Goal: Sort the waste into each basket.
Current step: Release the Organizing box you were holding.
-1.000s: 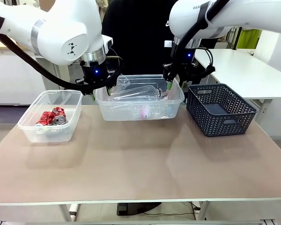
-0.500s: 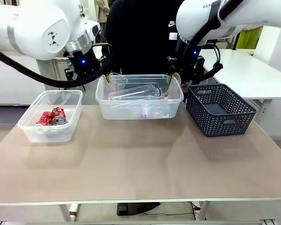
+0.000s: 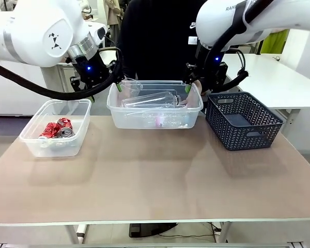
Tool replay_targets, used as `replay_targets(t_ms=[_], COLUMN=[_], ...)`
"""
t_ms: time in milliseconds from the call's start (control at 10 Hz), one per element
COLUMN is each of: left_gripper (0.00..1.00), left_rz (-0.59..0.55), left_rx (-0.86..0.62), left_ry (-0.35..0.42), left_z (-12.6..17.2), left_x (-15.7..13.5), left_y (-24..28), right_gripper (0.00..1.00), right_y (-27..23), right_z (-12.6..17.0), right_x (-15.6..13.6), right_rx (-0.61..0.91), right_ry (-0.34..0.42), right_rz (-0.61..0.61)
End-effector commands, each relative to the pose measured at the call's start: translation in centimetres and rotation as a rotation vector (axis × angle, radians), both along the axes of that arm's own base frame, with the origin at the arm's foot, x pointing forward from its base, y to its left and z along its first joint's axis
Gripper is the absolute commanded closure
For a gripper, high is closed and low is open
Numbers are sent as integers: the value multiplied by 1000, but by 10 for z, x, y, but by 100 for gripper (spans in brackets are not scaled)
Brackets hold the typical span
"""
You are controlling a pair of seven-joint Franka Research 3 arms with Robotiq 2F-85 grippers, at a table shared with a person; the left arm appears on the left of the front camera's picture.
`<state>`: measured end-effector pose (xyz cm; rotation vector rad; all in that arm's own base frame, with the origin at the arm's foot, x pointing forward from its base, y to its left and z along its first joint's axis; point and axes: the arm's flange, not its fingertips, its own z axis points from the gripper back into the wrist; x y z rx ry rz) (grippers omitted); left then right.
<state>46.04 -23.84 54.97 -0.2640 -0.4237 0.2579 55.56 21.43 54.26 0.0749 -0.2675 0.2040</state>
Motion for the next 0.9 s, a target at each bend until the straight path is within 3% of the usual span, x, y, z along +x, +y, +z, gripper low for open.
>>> replay_targets(t_ms=[0,500,600,700,800], left_gripper=[0,0,0,0,0], left_rz=[22,0,-158,-214,-328], left_rx=[16,1,-66,-30,-84], left_ry=[-12,0,0,-19,-21], left_z=[3,0,13,18,19], left_x=[1,0,-42,-92,-132], left_y=[-3,0,8,31,51], right_gripper=[0,0,0,0,0], right_y=[1,0,-5,-25,-45], right_z=[3,0,11,23,30], right_x=[3,0,-51,-110,-156], right_rx=[6,0,-33,32,108], right_ry=[-3,0,-52,-55,-86], right_rz=[4,0,38,27,12])
